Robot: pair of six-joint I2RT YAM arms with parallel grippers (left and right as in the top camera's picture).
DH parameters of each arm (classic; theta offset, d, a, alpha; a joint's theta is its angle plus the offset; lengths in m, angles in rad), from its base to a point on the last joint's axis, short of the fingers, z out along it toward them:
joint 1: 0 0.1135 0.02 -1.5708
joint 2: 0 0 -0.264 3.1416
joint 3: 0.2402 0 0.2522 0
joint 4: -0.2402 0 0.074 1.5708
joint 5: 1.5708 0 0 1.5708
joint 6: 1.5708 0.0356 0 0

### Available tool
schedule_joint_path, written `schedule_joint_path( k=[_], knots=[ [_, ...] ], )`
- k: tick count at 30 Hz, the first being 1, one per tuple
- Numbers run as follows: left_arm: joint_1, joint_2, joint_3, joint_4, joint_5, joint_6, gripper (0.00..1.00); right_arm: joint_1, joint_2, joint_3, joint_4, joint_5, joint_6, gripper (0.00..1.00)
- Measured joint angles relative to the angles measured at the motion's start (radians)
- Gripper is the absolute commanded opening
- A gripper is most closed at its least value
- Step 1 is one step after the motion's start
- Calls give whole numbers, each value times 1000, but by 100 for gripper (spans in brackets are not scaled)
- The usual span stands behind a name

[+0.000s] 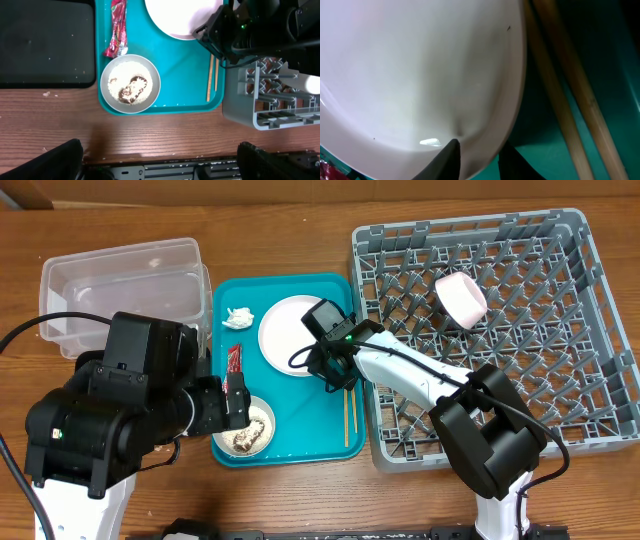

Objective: Sort waste into correct bins and load items into the dishwasher
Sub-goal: 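Grasp the pink plate's rim on the teal tray with the right gripper, then lift the pink plate and stand it in the rack's back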

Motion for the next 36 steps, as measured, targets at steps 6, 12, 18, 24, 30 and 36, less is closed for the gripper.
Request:
schedule_joint_path(
  k=[6,12,18,24,30,36],
  knots=[
    [0,0,0,0,0,0,100,3,2,0,-5,6,10,4],
    [0,0,0,0,0,0,100,3,2,1,-16,8,1,4],
    [0,0,0,0,0,0,100,3,2,8,-26,13,-51,4],
    [0,0,0,0,0,0,100,8,-3,36,-90,58,-166,4],
    [0,0,0,0,0,0,100,0,-147,60,-89,183,-358,4],
    [0,0,0,0,0,0,100,-1,-337,80,-76,318,-534,4]
  ],
)
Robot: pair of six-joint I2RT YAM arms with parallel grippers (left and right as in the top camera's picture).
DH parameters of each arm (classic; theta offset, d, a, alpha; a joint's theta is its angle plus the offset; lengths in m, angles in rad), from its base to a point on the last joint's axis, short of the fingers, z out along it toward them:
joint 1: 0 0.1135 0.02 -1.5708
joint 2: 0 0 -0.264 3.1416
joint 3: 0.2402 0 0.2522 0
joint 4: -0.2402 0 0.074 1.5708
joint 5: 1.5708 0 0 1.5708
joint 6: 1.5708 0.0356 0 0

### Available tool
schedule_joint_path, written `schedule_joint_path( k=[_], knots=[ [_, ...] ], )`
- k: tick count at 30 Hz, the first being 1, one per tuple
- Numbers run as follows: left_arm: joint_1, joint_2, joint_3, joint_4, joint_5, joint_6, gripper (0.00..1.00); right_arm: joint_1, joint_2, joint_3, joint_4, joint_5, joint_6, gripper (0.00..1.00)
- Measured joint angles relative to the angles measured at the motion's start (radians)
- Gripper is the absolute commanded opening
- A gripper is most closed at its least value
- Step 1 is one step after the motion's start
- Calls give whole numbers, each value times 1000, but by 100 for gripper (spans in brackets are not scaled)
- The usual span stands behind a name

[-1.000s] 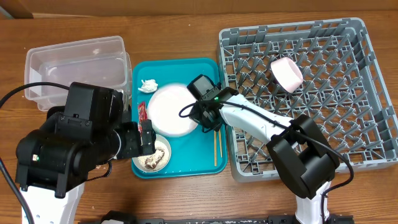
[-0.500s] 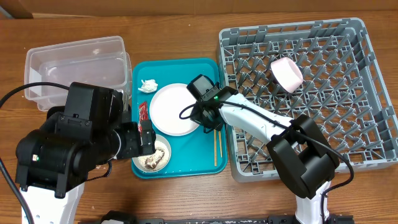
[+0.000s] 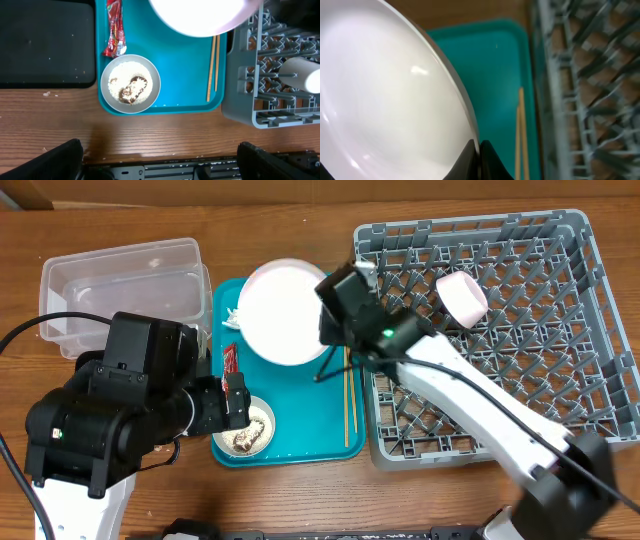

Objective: Sort waste into correct bins and load items into the dishwasher
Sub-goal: 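Lift the pink plate and stand it in the rack's back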

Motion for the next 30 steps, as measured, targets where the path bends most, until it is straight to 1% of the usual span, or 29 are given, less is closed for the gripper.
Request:
schedule_joint_path(
  k=[4,10,12,15,19,23,26,30],
  knots=[
    [0,0,0,0,0,0,100,0,-71,0,-16,180,-62,4],
    [0,0,0,0,0,0,100,-16,-132,0,-13,613,-140,4],
    [0,0,0,0,0,0,100,-47,-139,0,-7,740,-191,4],
    [0,0,0,0,0,0,100,-118,-140,0,-8,827,-258,4],
    [0,0,0,0,0,0,100,-249,-140,0,-9,843,-314,4],
    [0,0,0,0,0,0,100,-369,-136,0,-2,745,-381,4],
    [0,0,0,0,0,0,100,-407,-127,0,6,667,-436,4],
    [0,0,0,0,0,0,100,-401,-104,0,-8,589,-475,4]
  ],
)
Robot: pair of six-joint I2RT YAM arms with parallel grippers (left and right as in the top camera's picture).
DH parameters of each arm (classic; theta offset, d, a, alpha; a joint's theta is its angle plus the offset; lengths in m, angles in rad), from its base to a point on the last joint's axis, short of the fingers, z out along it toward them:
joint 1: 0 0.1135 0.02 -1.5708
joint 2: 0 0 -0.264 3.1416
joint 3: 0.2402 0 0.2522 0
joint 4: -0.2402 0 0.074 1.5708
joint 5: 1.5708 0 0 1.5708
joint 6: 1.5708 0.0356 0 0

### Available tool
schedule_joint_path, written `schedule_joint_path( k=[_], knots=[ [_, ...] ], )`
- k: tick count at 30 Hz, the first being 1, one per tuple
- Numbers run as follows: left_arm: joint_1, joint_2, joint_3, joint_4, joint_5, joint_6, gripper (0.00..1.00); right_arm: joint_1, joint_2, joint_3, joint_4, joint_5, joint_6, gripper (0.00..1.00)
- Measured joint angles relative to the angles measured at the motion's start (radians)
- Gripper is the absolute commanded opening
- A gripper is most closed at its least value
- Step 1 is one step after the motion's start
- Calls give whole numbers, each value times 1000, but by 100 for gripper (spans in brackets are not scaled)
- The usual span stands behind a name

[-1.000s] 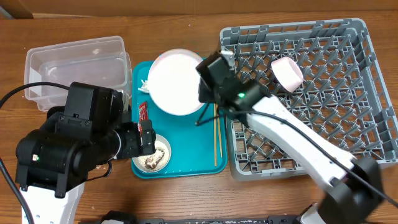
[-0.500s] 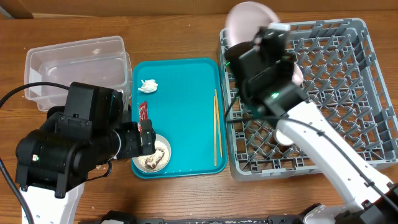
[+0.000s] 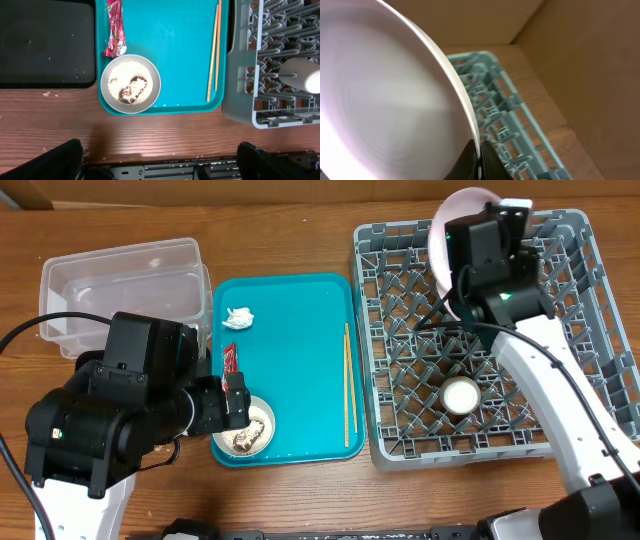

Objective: Sort waste into correct bins and load items into the dishwasher
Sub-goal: 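Lift the pink plate and stand it in the rack's back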

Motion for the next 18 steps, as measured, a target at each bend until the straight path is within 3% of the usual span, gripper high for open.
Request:
schedule_joint_path(
  k=[6,18],
  knots=[
    [0,0,0,0,0,0,100,16,68,0,-37,-36,-16,4],
    [0,0,0,0,0,0,100,37,130,0,-24,98,41,4]
  ],
)
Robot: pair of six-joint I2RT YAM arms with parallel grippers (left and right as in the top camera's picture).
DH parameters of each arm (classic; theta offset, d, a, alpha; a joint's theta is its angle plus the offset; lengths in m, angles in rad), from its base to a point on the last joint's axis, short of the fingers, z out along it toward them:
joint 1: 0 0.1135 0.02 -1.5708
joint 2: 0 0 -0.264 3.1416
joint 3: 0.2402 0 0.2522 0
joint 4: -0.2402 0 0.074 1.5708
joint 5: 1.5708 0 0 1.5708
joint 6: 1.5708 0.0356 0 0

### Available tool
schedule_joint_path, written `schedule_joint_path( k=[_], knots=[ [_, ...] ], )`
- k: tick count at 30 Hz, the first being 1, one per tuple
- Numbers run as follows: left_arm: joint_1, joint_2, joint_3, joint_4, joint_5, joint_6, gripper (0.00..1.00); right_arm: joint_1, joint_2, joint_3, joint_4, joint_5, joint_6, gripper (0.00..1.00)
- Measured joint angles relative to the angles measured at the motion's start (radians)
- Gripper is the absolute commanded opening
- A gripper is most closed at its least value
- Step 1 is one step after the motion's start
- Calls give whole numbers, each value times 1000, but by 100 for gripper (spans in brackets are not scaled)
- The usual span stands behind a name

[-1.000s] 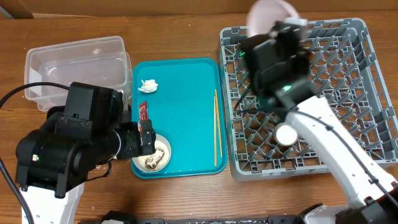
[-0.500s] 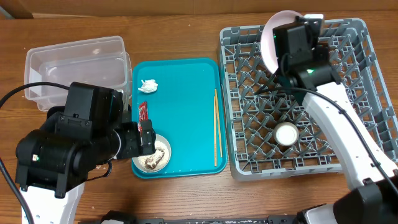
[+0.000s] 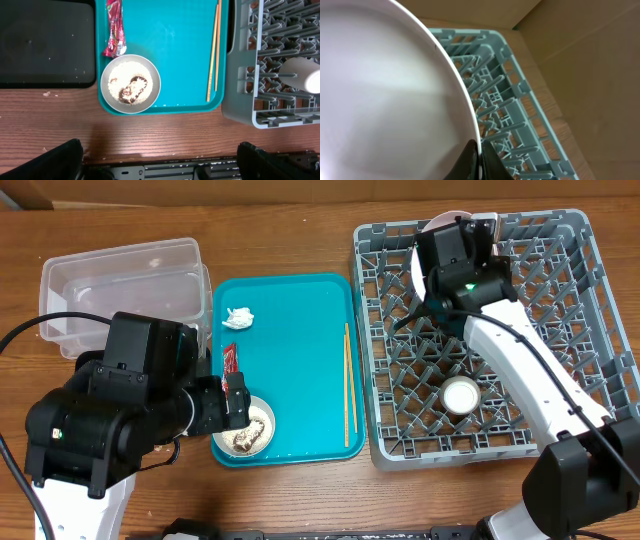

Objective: Sort waste into correct bins and load items into the dishwasher
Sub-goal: 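Lift the pink plate and stand it in the rack's back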

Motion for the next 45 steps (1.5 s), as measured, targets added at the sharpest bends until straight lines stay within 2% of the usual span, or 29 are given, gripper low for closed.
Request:
schedule_joint_path(
  k=[10,18,19,20,26,28,29,31,32,33,34,45],
  knots=[
    [0,0,0,0,0,0,100,9,0,0,23,82,0,4],
    [0,0,0,0,0,0,100,48,0,0,-6,13,-1,4],
    [0,0,0,0,0,0,100,50,-1,0,-12,5,-1,13],
    [0,0,0,0,0,0,100,49,-1,0,-16,2,0,29],
    [0,0,0,0,0,0,100,53,-1,0,-40,-47,1,47],
    [0,0,0,0,0,0,100,56,-1,0,-42,-47,4,47],
    [0,0,0,0,0,0,100,57,-1,0,-42,-47,5,44],
    [0,0,0,0,0,0,100,60,-5,0,-44,-45,6,33],
    [0,0,0,0,0,0,100,61,-9,0,-44,-42,10,23],
    [0,0,0,0,0,0,100,63,-18,0,-47,-43,4,8],
    [0,0,0,0,0,0,100,64,-25,0,-48,-42,12,4],
    [0,0,0,0,0,0,100,71,-70,0,-71,-54,51,4]
  ],
)
